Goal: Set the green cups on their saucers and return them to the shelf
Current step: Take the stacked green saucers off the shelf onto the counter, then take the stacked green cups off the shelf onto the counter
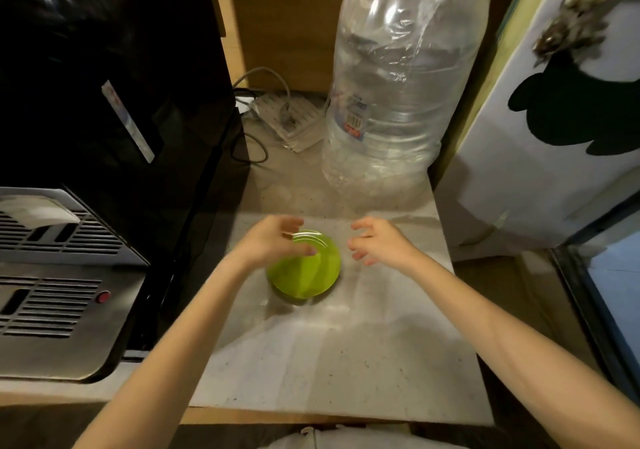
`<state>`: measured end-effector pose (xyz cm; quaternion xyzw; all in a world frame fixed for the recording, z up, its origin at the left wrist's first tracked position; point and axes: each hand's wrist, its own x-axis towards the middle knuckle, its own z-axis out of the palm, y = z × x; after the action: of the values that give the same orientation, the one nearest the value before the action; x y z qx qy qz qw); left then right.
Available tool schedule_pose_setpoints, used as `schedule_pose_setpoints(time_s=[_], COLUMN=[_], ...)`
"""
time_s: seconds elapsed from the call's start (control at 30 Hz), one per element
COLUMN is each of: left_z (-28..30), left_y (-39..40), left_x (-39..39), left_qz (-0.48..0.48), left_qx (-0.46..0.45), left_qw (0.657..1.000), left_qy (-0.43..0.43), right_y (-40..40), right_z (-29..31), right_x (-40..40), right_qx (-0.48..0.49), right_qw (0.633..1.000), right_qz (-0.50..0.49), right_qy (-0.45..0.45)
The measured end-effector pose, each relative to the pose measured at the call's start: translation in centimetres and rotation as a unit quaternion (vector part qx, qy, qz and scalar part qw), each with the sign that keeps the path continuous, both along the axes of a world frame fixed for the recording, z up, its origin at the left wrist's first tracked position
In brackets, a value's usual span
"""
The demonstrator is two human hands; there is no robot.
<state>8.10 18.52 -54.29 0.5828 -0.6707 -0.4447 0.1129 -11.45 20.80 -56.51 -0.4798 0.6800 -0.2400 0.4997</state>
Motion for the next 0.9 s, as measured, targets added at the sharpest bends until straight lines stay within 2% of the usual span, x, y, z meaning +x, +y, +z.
schedule_pose_setpoints(time_s=[0.07,0.2,0.5,0.73,0.9], left_z=[2.2,7.3,21.8,31.3,37.4], left_y=[-0.7,-2.6,-4.7,-5.0,-5.3], left_x=[-1.1,-4.2,-9.6,-12.2,-12.9], left_qz=[-0.016,-0.029,-0.08,-0.093,-0.103], left_qx=[0.0,-0.082,-0.247,-0.336,-0.457], left_qw=[0.999,0.991,0.958,0.914,0.866], left_qy=[0.051,0.099,0.122,0.21,0.177], right_y=[-0.1,-0.8,-1.3,-1.4,-2.0], right_z=[2.6,8.8,24.1,33.8,39.4], right_x=[-0.5,-1.8,-5.5,-7.6,-8.7], right_qx=[-0.038,-0.133,-0.313,-0.451,-0.534], right_qw=[0.999,0.99,0.945,0.881,0.825], right_qz=[0.012,0.022,0.026,0.011,0.016], right_qy=[0.004,0.034,0.085,0.141,0.185])
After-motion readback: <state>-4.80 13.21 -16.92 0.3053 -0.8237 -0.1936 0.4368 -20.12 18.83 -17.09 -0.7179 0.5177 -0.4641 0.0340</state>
